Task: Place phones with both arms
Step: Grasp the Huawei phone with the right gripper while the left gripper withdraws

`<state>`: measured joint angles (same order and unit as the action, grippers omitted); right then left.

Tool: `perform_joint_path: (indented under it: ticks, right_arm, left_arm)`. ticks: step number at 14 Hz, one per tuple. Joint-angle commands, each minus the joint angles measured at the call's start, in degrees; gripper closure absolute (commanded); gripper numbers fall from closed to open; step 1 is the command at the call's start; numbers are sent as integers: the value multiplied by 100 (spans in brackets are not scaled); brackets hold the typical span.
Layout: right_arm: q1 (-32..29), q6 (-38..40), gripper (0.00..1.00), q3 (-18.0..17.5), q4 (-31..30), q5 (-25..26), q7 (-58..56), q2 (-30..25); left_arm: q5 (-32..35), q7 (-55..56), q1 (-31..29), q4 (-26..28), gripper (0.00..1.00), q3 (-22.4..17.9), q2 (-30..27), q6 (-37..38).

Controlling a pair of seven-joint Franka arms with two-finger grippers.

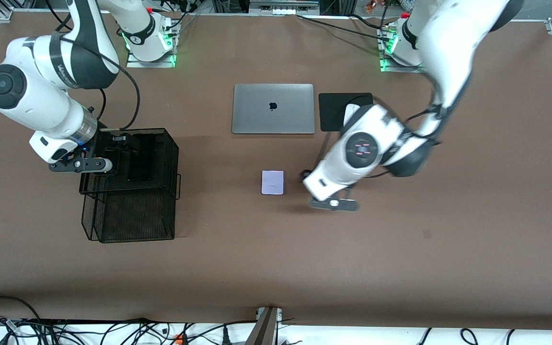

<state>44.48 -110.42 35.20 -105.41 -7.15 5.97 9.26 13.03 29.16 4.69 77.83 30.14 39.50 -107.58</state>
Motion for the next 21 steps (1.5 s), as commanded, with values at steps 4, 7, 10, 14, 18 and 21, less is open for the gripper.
perform_joint_path:
  ticks: [4, 7, 10, 14, 18, 21]
  right_arm:
    - [263, 108, 0, -1178, 1151, -181, 2290, 935]
    - [263, 91, 0, -1979, 2345, -182, 3557, 1971]
    - [350, -49, 0, -2455, 3279, -173, 4192, 2921]
    - [658, -1085, 0, -2491, 3246, -112, 4264, 3704]
    - [658, -1807, 0, -2482, 3193, -67, 4211, 4215]
    - [658, -2141, 0, -2482, 3193, 64, 4193, 4487]
  left_arm:
    - [15, -1481, -1353, 250, 0, -17, -1346, 1134]
    - [-815, -2649, -973, 529, 0, -1512, -2250, 1152]
    - [-1233, -3513, -372, 760, 0, -2845, -2867, 1125]
    - [-1180, -3015, 41, 2180, 0, -3294, -4087, 740]
    - [-1040, -2916, 103, 2237, 0, -3138, -4196, 756]
    - [-1040, -2916, 103, 2044, 0, -3110, -4126, 932]
